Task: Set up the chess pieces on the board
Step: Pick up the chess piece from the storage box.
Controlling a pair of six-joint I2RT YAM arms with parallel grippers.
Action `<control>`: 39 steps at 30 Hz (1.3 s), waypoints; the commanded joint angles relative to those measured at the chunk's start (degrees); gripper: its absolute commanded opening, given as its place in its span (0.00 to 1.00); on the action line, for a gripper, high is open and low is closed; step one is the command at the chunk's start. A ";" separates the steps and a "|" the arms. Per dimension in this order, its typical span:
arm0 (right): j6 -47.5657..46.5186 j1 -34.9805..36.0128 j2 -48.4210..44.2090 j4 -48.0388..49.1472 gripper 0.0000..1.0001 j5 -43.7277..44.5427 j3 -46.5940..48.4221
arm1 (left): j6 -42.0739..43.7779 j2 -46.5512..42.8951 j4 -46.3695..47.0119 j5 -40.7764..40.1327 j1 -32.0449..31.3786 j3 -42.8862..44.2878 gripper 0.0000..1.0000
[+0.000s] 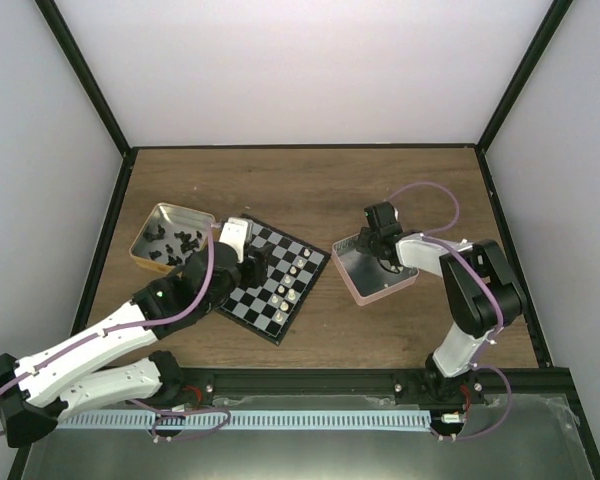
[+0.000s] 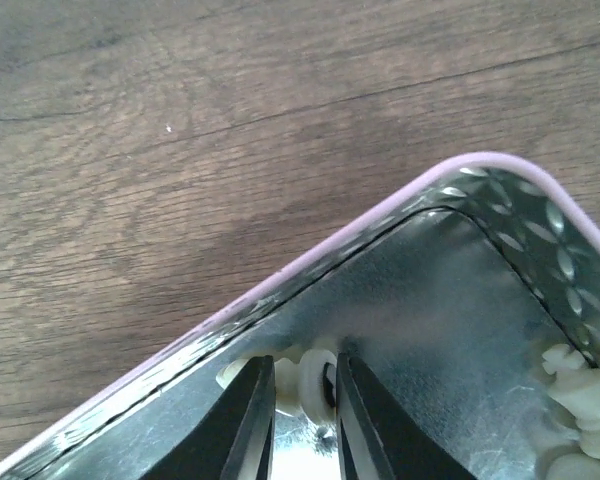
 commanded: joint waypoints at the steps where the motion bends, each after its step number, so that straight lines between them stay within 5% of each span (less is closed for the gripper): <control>1: 0.47 -0.49 0.89 -1.63 0.17 2.44 1.65 | 0.98 0.66 0.67 1.31 0.19 -0.35 0.59; 21: 3.03 -0.56 -8.13 -8.02 0.28 -8.73 -1.54 | 0.49 1.45 0.84 1.41 0.20 -1.12 0.59; 30: -2.88 -0.55 -3.50 -8.16 0.42 -0.71 1.01 | 0.45 1.26 0.90 1.31 0.17 -1.24 0.59; 39: -3.45 -0.59 0.82 -4.29 0.43 -1.49 3.47 | 0.32 1.21 0.65 0.87 0.14 -1.40 0.59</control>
